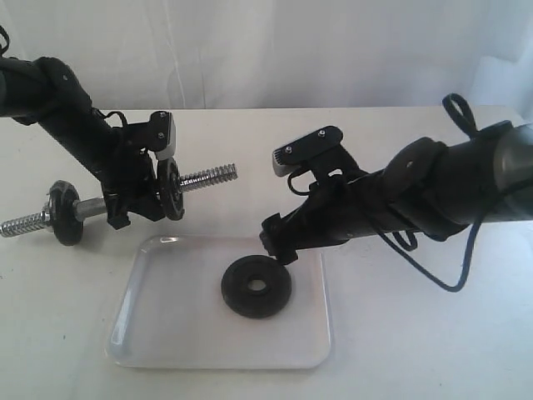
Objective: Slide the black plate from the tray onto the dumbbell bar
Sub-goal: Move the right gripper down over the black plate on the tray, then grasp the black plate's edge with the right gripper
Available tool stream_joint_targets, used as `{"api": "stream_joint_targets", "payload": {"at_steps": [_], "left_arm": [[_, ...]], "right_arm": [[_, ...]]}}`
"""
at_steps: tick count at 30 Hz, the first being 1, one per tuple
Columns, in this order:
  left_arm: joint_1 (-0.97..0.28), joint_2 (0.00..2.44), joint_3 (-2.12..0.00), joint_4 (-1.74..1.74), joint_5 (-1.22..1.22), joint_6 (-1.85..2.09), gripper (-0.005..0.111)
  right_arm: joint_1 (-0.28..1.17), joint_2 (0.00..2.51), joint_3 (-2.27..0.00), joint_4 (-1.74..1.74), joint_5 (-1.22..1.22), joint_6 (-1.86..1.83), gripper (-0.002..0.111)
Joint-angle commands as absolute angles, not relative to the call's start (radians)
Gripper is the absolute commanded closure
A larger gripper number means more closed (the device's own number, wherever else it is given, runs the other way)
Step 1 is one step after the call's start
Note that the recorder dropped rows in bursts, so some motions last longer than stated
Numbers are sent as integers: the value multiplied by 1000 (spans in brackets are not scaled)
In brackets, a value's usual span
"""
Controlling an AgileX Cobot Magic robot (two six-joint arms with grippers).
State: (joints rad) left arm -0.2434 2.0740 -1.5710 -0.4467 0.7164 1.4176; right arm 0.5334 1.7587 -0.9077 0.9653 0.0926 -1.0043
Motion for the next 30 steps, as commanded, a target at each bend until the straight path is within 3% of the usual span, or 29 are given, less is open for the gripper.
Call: {"api": "stream_joint_targets", "payload": {"at_steps": [1, 30], "left_arm": [[-242, 2013, -1585, -515, 734, 1413, 107], [-242, 2013, -1585, -501, 742, 1413, 107]], "right_arm": [[578, 1772, -923, 972, 85, -961, 6], [668, 1895, -946, 966, 163, -809, 6]]}}
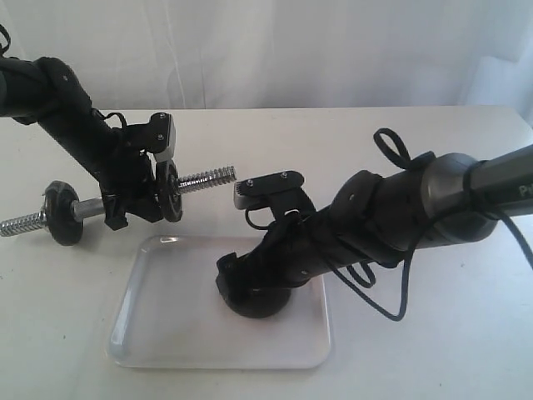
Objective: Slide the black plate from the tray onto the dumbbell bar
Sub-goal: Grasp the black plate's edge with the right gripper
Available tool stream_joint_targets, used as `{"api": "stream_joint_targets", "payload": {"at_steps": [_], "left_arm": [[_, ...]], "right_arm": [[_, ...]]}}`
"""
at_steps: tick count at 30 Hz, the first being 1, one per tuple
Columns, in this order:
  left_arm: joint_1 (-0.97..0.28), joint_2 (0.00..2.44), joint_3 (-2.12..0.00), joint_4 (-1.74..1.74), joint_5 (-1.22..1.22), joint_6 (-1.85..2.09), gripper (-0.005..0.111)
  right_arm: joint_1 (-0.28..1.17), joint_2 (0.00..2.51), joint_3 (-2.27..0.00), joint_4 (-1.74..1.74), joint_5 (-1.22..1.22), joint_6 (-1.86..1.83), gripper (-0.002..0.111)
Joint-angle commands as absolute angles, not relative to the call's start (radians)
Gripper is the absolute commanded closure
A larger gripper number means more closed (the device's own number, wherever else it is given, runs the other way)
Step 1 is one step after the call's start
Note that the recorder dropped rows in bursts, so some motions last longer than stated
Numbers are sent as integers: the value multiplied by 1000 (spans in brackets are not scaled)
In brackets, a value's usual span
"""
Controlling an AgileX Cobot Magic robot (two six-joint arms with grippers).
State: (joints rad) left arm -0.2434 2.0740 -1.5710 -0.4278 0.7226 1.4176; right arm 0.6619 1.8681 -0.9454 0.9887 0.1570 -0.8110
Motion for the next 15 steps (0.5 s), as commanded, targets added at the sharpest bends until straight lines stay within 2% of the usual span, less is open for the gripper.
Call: {"api": "stream_joint_targets", "payload": {"at_steps": [1, 15], "left_arm": [[-242, 2013, -1585, -501, 742, 1413, 107], [-242, 2013, -1585, -501, 741, 1413, 107]], "right_arm": [[668, 1903, -946, 966, 163, -807, 6], [668, 1935, -976, 856, 239, -807, 6]]}}
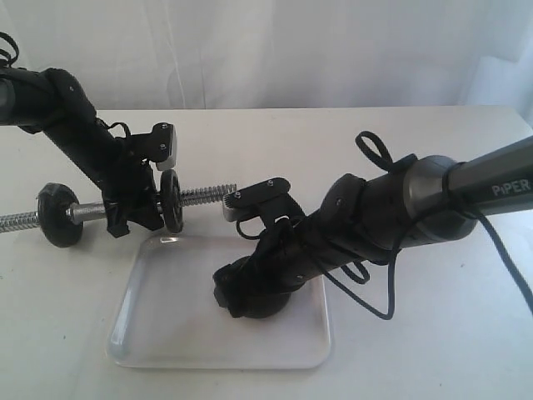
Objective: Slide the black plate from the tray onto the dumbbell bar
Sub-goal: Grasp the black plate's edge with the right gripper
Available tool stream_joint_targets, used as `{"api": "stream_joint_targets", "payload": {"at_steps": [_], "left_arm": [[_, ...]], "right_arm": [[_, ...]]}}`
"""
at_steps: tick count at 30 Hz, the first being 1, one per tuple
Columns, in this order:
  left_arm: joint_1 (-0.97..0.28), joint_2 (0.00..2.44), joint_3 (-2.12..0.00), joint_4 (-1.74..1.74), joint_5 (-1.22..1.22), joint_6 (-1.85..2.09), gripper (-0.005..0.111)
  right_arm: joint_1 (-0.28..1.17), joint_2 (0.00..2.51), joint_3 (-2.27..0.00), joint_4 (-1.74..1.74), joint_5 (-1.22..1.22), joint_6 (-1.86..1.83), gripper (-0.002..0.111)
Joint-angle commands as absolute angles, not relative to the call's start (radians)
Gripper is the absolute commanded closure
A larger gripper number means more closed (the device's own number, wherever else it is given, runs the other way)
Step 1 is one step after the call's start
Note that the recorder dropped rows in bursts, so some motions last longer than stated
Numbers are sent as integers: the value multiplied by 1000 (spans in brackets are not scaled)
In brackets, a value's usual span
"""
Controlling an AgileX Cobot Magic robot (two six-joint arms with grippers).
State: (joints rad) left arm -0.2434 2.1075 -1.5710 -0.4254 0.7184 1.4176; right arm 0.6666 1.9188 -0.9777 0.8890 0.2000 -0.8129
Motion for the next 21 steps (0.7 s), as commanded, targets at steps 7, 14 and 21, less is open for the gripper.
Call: {"api": "stream_joint_targets", "payload": {"at_steps": [7, 14, 21], "left_arm": [[-242, 2013, -1585, -501, 741, 1413, 107], [-242, 2013, -1585, -501, 736, 1413, 107], [-242, 2013, -1585, -501, 736, 1413, 107]], "right_arm": [[668, 1969, -976, 802, 230, -807, 6], [668, 1972, -976, 800, 230, -807, 6], [668, 1973, -976, 788, 230, -807, 6]]}}
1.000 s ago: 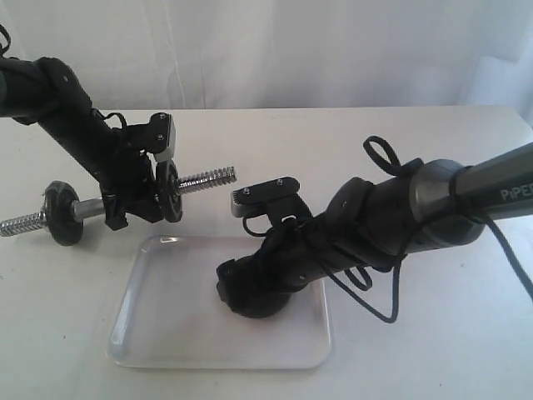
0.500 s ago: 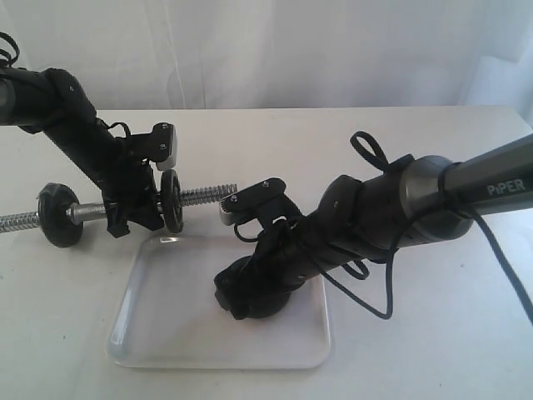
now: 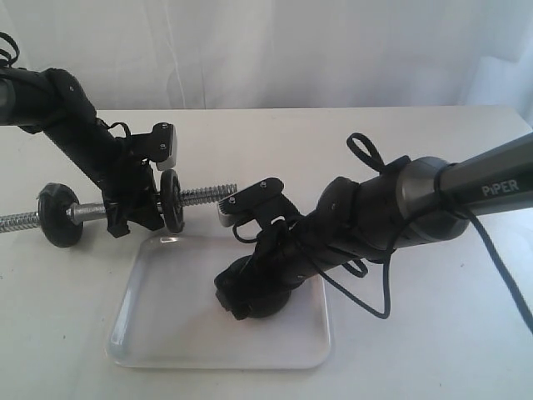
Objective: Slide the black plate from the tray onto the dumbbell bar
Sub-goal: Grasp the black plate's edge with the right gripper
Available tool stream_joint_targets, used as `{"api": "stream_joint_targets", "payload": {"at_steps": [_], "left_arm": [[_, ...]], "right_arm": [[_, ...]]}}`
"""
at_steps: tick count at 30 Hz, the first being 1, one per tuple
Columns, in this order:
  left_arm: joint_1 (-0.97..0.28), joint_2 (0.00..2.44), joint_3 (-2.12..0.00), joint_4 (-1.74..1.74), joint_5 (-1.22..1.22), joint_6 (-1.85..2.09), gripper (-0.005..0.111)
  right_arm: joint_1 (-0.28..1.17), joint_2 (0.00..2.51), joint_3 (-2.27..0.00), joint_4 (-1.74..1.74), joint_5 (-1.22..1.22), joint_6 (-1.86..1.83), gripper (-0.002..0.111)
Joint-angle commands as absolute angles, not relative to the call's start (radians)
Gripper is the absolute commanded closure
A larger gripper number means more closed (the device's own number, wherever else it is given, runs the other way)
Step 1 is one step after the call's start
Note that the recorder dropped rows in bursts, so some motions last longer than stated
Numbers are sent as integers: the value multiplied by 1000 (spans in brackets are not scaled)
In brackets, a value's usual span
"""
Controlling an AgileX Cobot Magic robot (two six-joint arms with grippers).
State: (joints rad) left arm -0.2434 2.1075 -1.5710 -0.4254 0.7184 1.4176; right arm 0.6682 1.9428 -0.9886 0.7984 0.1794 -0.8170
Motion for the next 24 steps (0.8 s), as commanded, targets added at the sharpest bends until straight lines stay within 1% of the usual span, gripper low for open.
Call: {"api": "stream_joint_targets", "payload": {"at_steps": [1, 18, 24], "left_arm": [[-242, 2013, -1585, -501, 736, 1413, 107], [-242, 2013, -1585, -501, 736, 1413, 107], [-242, 2013, -1585, -501, 732, 1413, 107]], "right_arm": [[668, 1973, -976, 788, 230, -807, 6], [668, 1973, -976, 747, 253, -807, 6], [668, 1974, -976, 641, 213, -807, 6]]}}
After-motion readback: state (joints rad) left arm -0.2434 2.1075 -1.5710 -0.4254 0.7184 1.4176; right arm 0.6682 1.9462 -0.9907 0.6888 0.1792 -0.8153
